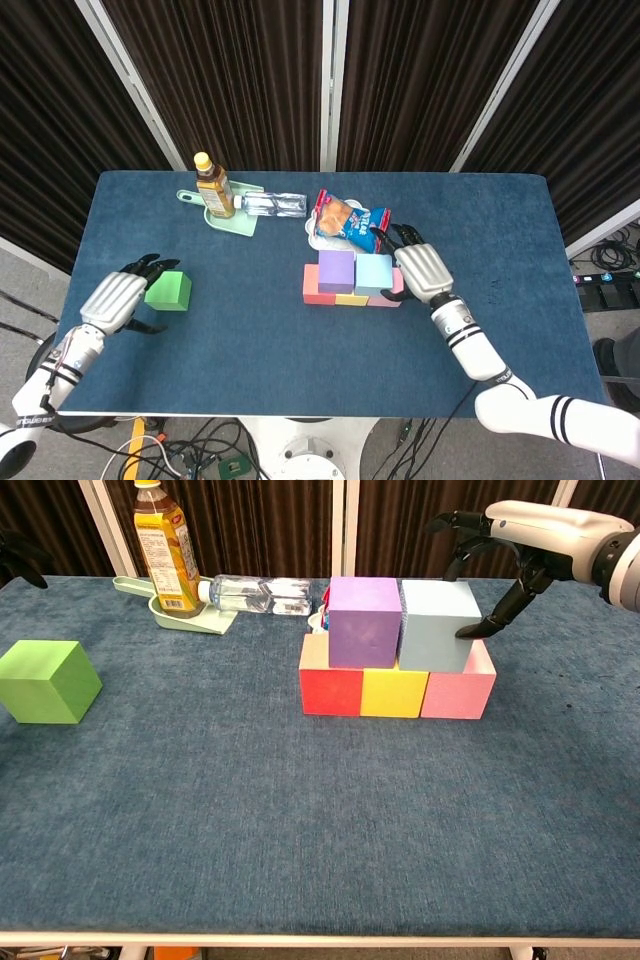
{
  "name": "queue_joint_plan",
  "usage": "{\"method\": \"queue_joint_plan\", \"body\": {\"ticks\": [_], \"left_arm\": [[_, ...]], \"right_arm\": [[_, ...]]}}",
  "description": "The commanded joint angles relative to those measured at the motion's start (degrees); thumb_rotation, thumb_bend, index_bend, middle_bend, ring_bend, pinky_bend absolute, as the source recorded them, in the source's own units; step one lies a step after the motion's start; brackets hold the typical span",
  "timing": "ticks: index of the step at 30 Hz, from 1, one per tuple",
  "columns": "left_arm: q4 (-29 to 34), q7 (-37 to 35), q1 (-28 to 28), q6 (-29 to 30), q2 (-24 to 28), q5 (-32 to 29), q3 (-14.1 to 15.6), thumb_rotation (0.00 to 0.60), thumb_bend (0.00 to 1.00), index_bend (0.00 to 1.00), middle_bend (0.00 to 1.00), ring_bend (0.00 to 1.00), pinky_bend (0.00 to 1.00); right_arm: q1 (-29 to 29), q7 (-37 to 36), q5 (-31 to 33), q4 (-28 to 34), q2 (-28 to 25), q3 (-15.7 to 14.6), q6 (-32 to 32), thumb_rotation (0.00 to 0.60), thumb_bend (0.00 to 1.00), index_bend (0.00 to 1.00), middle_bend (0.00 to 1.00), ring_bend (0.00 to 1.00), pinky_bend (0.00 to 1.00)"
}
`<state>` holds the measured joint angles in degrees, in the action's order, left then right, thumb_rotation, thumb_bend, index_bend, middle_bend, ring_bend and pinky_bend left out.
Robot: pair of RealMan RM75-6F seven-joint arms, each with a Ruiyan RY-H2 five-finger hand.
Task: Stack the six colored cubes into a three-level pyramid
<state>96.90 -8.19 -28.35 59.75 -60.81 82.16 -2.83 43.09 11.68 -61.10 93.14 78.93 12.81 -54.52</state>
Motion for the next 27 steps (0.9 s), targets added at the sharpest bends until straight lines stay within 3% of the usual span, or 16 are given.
{"method": "queue_joint_plan", "body": {"ticks": [1, 27], "left_arm": [[-0.1, -0.1, 0.0, -0.1, -0.1, -0.1, 0.0, 0.600, 0.00, 0.11, 0.15, 0.06, 0.21], [-0.8, -0.1, -0.1, -0.8, -0.8, -0.3, 0.2, 0.600, 0.00, 0.11, 0.15, 0.06, 0.21]], "right_arm": [[0.3, 0.2, 0.0, 0.2, -0.1, 0.2, 0.1, 0.600, 0.17, 0.00, 0.44, 0.03, 0.00], [0.5, 1.0, 0.9, -0.4, 0.0, -0.3, 0.3, 0.600, 0.17, 0.00, 0.44, 0.03, 0.00]]}}
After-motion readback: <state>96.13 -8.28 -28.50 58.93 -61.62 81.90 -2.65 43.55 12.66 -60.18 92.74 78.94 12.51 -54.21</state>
